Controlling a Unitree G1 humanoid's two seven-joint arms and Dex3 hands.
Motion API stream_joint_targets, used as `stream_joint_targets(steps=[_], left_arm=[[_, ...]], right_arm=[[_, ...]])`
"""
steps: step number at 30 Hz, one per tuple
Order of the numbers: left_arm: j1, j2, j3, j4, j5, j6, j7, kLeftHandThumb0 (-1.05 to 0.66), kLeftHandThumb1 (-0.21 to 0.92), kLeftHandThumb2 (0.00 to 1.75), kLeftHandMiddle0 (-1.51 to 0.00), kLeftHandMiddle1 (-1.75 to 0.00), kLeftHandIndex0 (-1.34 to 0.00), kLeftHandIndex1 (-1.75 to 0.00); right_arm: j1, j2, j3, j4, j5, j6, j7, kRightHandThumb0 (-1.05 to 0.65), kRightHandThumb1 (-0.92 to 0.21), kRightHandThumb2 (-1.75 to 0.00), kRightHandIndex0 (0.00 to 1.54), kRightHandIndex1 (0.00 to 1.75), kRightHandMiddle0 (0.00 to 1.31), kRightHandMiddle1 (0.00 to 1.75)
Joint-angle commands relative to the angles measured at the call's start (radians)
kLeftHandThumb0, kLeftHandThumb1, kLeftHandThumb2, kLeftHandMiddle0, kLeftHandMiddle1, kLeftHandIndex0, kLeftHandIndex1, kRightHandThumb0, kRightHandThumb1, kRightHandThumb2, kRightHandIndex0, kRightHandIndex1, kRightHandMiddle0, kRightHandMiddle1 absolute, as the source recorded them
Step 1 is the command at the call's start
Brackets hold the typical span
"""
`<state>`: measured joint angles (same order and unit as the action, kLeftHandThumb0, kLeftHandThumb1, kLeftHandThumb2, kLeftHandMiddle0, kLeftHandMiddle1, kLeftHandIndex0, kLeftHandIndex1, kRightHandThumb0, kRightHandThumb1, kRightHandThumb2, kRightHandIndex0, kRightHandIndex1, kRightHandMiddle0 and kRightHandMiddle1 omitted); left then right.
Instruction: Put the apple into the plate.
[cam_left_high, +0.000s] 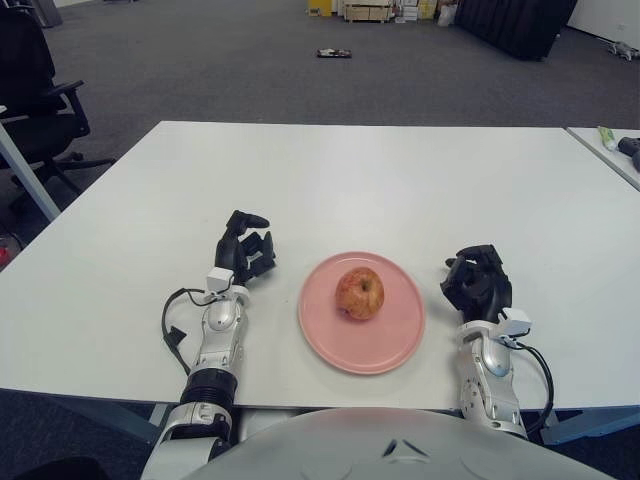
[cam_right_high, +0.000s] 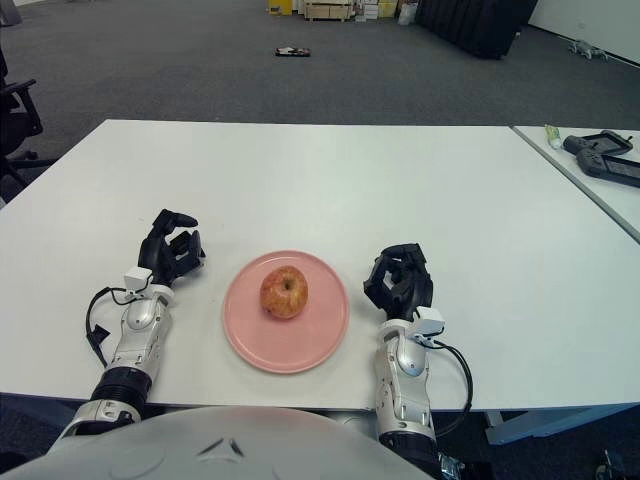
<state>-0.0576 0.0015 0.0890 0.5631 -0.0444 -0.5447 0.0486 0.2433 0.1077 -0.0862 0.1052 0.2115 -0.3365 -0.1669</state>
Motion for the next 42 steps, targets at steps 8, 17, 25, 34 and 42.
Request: stream_joint_targets(steps=[8, 17, 25, 34, 42], left_arm=[[0.024, -0.024, 0.007, 0.069, 0.006, -0.037, 0.005, -0.44, 0.43, 1.18, -1.03, -1.75, -0.52, -1.75], [0.017, -0.016, 0.007, 0.098, -0.023, -0.096, -0.06, -0.46, 0.39, 1.24, -1.1, -1.75, -0.56, -1.75], [0.002, -0.022, 0.029, 0.155, -0.079, -0.159, -0.157, -0.5, 0.28, 1.38, -1.17, -1.75, -0.65, -1.75], [-0.02, -0.036, 0.068, 0.206, -0.151, -0.175, -0.252, -0.51, 0.25, 1.4, -1.18, -1.75, -0.66, -1.75], [-0.033, -0.04, 0.091, 0.235, -0.171, -0.176, -0.285, -0.51, 0.25, 1.41, -1.17, -1.75, -0.66, -1.75]], right_arm=[[0.016, 0.057, 0.003, 0.005, 0.008, 0.027, -0.008, -0.42, -0.51, -1.09, 1.08, 1.75, 0.47, 1.75], [0.024, 0.058, 0.008, -0.007, 0.006, 0.034, -0.013, -0.42, -0.51, -1.08, 1.07, 1.75, 0.46, 1.75], [0.035, 0.058, 0.015, -0.029, 0.001, 0.049, -0.021, -0.42, -0.51, -1.08, 1.08, 1.75, 0.46, 1.75], [0.045, 0.055, 0.022, -0.045, -0.013, 0.055, -0.035, -0.42, -0.52, -1.07, 1.08, 1.75, 0.46, 1.75], [0.048, 0.052, 0.025, -0.046, -0.016, 0.058, -0.032, -0.42, -0.51, -1.09, 1.09, 1.75, 0.46, 1.75]])
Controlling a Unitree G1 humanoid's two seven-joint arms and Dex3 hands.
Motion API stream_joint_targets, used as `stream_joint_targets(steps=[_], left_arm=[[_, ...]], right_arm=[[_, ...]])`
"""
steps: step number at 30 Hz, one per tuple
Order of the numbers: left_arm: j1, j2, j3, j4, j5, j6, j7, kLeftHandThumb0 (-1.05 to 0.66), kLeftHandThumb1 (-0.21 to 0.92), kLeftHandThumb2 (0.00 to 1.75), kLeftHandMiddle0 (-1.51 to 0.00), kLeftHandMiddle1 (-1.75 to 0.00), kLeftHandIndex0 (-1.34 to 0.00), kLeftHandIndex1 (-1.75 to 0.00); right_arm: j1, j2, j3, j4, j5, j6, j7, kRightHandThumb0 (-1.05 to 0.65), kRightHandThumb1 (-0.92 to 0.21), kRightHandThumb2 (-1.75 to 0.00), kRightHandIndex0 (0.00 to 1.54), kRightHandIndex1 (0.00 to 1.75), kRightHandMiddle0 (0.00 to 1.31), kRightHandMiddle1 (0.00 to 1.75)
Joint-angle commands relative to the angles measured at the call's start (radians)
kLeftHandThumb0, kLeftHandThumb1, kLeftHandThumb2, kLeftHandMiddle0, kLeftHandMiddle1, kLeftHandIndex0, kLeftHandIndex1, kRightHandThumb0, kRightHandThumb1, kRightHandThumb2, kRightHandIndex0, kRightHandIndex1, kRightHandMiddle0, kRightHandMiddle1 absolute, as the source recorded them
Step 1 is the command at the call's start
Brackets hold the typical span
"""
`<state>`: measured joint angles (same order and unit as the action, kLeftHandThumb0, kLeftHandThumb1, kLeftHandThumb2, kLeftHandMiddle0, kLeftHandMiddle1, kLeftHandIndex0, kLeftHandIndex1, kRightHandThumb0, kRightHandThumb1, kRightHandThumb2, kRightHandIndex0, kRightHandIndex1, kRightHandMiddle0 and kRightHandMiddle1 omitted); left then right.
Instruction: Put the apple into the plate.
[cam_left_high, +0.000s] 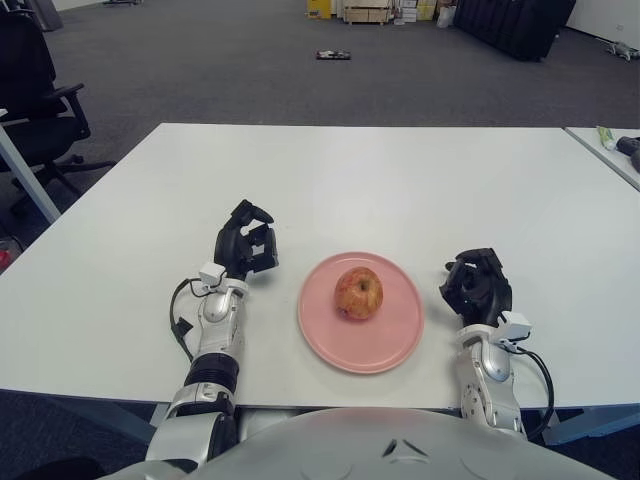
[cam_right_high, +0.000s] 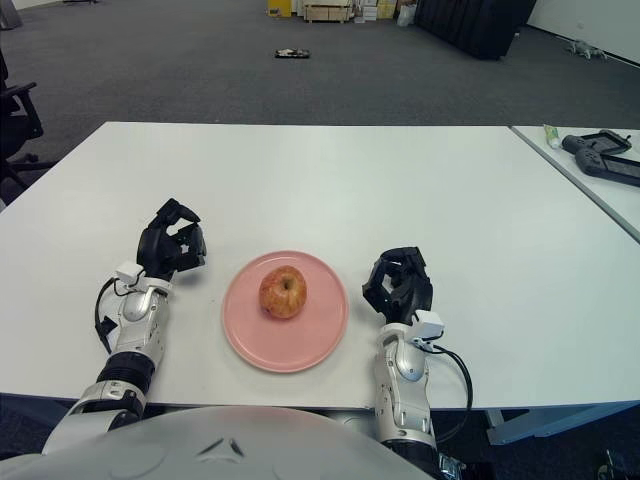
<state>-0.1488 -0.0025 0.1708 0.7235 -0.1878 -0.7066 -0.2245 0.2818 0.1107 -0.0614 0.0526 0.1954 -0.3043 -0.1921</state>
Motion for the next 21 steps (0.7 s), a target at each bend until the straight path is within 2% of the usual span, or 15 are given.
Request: stream_joint_targets(steps=[1, 17, 21], left_arm=[[0.057, -0.037, 0.012, 0.076, -0.026, -0.014, -0.012, -0.51, 0.25, 1.41, -1.17, -1.75, -0.66, -1.75], [0.055, -0.042, 0.029, 0.084, 0.002, 0.01, 0.031, -0.49, 0.29, 1.36, -1.15, -1.75, -0.63, -1.75], [0.061, -0.046, 0.027, 0.062, 0.006, 0.042, 0.054, -0.49, 0.31, 1.34, -1.16, -1.75, -0.62, -1.75]], right_arm=[[0.009, 0.049, 0.0, 0.006, 0.001, 0.026, -0.007, -0.42, -0.5, -1.09, 1.09, 1.75, 0.47, 1.75], [0.006, 0.044, -0.002, 0.011, 0.0, 0.027, 0.001, -0.43, -0.49, -1.11, 1.11, 1.75, 0.48, 1.75], [0.003, 0.044, -0.004, 0.017, -0.002, 0.022, 0.002, -0.43, -0.49, -1.11, 1.11, 1.75, 0.48, 1.75]])
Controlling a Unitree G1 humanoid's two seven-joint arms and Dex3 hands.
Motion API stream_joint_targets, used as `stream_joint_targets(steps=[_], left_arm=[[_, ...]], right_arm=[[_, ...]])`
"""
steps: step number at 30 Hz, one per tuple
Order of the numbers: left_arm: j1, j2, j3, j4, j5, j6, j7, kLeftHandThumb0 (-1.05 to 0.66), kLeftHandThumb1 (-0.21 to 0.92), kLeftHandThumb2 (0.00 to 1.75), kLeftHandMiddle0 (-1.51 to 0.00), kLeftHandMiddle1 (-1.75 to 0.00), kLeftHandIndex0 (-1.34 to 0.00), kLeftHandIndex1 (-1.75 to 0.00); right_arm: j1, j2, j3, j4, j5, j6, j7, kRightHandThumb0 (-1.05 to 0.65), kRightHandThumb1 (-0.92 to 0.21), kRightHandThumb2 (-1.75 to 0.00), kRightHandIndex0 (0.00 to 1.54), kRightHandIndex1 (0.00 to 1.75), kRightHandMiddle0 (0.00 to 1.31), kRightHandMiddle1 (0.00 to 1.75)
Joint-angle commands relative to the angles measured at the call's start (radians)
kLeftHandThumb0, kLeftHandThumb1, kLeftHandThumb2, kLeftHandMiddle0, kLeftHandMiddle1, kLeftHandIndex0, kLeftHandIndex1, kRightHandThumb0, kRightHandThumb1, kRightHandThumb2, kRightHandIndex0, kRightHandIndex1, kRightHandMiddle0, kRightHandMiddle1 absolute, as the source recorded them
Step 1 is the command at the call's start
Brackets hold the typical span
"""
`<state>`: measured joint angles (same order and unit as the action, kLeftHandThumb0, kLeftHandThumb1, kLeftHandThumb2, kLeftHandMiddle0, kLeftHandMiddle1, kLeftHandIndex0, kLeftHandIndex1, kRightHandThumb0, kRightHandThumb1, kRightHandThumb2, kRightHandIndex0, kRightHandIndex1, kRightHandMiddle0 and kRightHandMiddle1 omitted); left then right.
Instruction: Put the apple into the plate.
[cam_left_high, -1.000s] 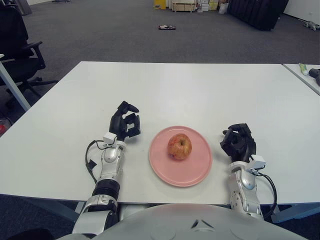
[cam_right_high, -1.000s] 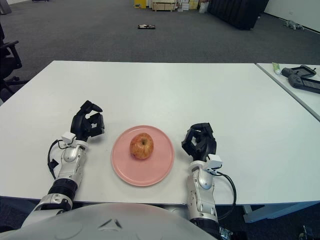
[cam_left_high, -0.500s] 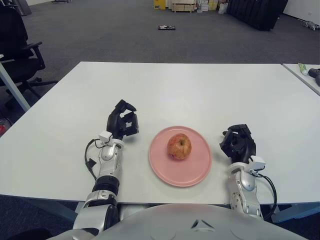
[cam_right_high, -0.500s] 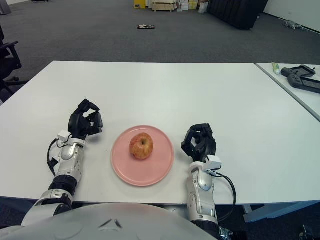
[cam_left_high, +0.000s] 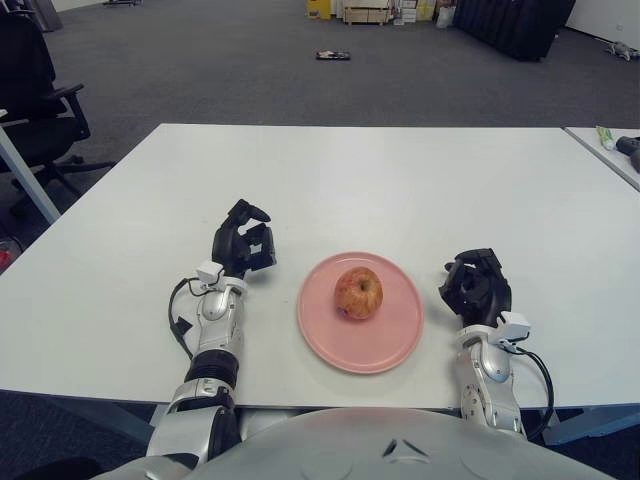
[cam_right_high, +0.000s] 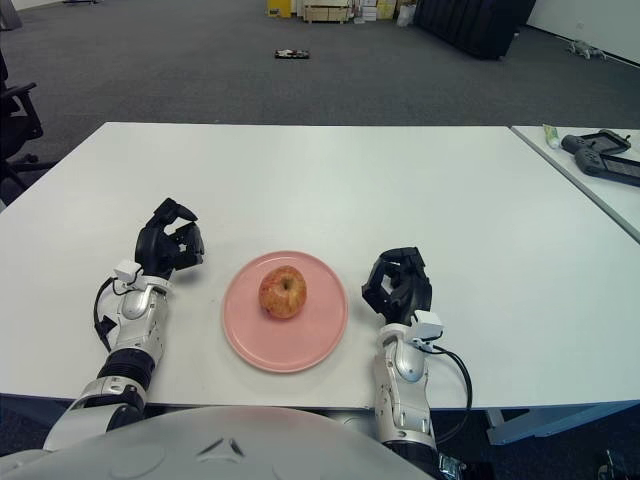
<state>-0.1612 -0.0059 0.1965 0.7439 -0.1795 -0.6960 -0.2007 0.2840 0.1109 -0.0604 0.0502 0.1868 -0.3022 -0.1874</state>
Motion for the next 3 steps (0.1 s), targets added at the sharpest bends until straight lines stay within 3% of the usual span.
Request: stream_joint_targets(steps=[1, 3], left_arm=[[0.075, -0.042, -0.001, 0.035, 0.004, 0.042, 0.041, -0.48, 0.31, 1.34, -1.17, -1.75, -0.61, -1.75], [0.08, -0.036, -0.012, 0.016, 0.039, 0.074, 0.083, -0.48, 0.32, 1.32, -1.17, -1.75, -0.6, -1.75]], right_arm=[[0.0, 0.044, -0.005, 0.02, 0.006, 0.019, -0.003, -0.43, -0.49, -1.11, 1.11, 1.75, 0.48, 1.75], [-0.001, 0.046, -0.007, 0.022, 0.008, 0.017, -0.003, -0.43, -0.49, -1.11, 1.11, 1.75, 0.48, 1.75]])
